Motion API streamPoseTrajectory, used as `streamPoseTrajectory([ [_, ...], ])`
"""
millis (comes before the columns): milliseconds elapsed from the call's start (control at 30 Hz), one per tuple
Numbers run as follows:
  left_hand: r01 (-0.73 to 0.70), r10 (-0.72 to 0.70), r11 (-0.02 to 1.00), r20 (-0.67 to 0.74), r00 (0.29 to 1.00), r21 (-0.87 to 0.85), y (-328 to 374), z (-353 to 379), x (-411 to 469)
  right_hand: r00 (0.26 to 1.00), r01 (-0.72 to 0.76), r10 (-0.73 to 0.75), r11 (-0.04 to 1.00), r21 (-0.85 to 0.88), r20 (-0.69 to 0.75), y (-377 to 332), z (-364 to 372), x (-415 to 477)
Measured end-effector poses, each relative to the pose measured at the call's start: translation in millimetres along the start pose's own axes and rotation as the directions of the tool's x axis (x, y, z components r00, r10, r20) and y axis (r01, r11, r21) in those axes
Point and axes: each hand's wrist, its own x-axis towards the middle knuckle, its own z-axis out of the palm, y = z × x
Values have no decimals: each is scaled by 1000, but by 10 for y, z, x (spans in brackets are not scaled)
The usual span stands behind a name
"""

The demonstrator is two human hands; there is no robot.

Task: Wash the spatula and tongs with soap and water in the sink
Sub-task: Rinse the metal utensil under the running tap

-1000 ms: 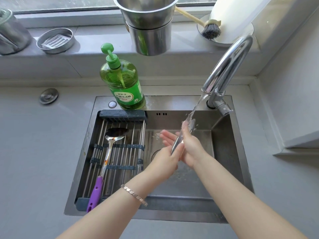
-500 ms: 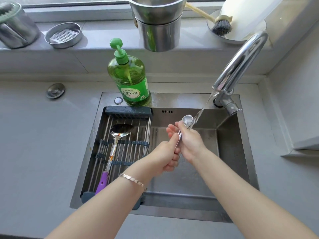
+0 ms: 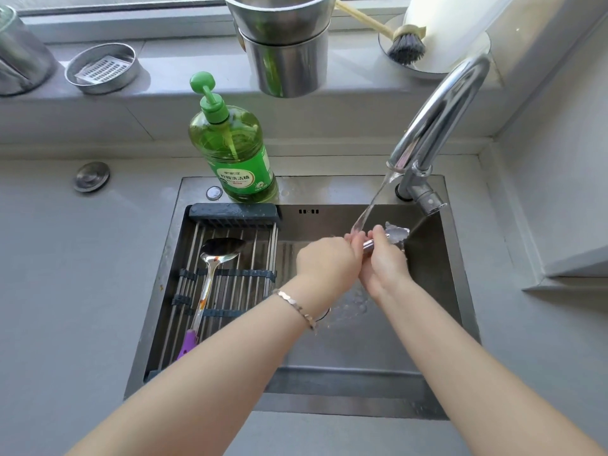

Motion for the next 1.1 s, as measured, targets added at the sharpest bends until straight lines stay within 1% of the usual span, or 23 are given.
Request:
streamPoseTrajectory([
  [67, -1, 3, 999, 34, 999, -42, -58, -11, 70, 994, 1, -5, 999, 38, 113, -8, -50, -34],
  [133, -69, 81, 981, 58, 995, -180, -86, -28, 45, 981, 22, -17, 999, -23, 194, -4, -79, -32],
  [200, -103, 153, 923, 110, 982, -371, -166, -24, -36, 975, 64, -26, 984, -165, 221, 8, -66, -16],
  [233, -67, 155, 874, 146, 977, -481, -217, -2, -73, 976, 94, -33, 956, -276, 217, 30, -46, -11],
  [267, -27, 146, 827, 168, 975, -562, -263, 32, -101, 978, 130, -49, 906, -404, 204, 59, -24, -13],
  [300, 19, 128, 791, 196, 972, -611, -300, 70, -143, 976, 172, -72, 829, -532, 204, 92, -2, -24],
  [367, 109, 85, 736, 251, 964, -668, -373, 168, -225, 964, 256, -110, 634, -730, 243, 168, 40, -55],
  [433, 174, 73, 672, 299, 952, -720, -423, 243, -277, 953, 303, -129, 481, -823, 275, 237, 45, -78],
  [467, 201, 77, 638, 322, 944, -743, -442, 263, -298, 950, 311, -136, 442, -842, 280, 253, 28, -93],
  [500, 234, 78, 601, 347, 935, -764, -455, 277, -309, 949, 317, -140, 431, -845, 284, 263, -2, -109],
  [533, 272, 75, 561, 375, 924, -782, -455, 282, -321, 948, 319, -132, 443, -838, 291, 264, -43, -134],
  [600, 344, 82, 476, 430, 899, -810, -411, 279, -351, 955, 285, -68, 476, -832, 289, 254, -144, -180],
  [633, 375, 95, 440, 458, 884, -816, -373, 288, -360, 964, 243, -23, 490, -837, 266, 256, -203, -195],
  [700, 438, 129, 402, 523, 842, -804, -284, 331, -371, 987, 116, 30, 525, -843, 155, 280, -331, -178],
  [733, 457, 127, 426, 551, 825, -781, -248, 369, -370, 995, 56, 42, 540, -840, 93, 290, -394, -145],
  [767, 460, 100, 479, 567, 818, -748, -212, 402, -365, 998, 14, 46, 554, -832, 48, 303, -469, -86],
  [800, 461, 51, 530, 569, 821, -712, -184, 439, -354, 999, -6, 40, 575, -818, 21, 300, -534, -43],
  [833, 473, -11, 552, 561, 828, -687, -172, 485, -347, 1000, -14, 18, 571, -821, -4, 296, -616, 21],
  [867, 501, -69, 539, 557, 828, -677, -175, 526, -345, 999, -31, 2, 522, -852, -35, 267, -691, 51],
  [900, 531, -114, 513, 559, 821, -675, -191, 564, -347, 998, -58, -12, 410, -910, -69, 238, -774, 89],
  [967, 587, -168, 469, 586, 793, -660, -254, 622, -353, 992, -126, -1, 123, -984, -127, 198, -950, 174],
  [1033, 649, -216, 404, 622, 752, -645, -338, 695, -355, 975, -209, 61, -85, -974, -214, 210, -1090, 278],
  [1100, 695, -268, 342, 643, 717, -632, -404, 761, -355, 962, -218, 110, -246, -944, -250, 259, -1173, 380],
])
